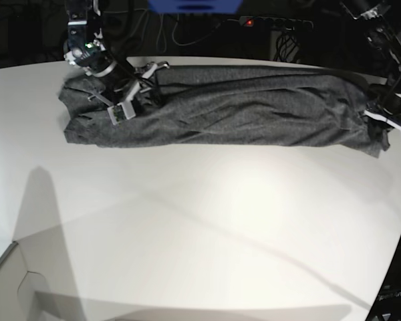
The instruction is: Layout the t-shirt on the table in an organized manner, then fold the t-shirt properly
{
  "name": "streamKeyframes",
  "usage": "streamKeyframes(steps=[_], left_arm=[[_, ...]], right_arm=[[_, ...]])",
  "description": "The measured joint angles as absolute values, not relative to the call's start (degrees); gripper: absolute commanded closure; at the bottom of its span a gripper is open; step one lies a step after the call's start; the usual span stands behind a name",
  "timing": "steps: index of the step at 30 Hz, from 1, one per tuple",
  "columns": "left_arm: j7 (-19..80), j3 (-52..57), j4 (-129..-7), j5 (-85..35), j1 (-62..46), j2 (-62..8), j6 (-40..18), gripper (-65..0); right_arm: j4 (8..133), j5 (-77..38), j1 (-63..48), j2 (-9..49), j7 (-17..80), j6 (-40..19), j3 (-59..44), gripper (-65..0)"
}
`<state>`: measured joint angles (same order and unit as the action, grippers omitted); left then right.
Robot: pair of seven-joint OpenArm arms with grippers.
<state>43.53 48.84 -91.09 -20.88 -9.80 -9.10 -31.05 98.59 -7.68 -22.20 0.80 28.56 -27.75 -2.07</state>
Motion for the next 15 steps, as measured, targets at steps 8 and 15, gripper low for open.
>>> streamKeyframes(steps=[8,15], left_arm=[[43.3,49.0,-88.1,-17.0,-4.2,-8.9,-26.2,0.0],[43.3,49.0,-83.4,-16.4,0.6,-12.1,-25.9,0.0]], right_arm=[[94.9,-7.5,-17.6,0.8,28.5,-27.7,-2.1,-31.7],[94.4,-7.5,-15.0,0.8,28.4,-27.7,-2.1,-31.7]])
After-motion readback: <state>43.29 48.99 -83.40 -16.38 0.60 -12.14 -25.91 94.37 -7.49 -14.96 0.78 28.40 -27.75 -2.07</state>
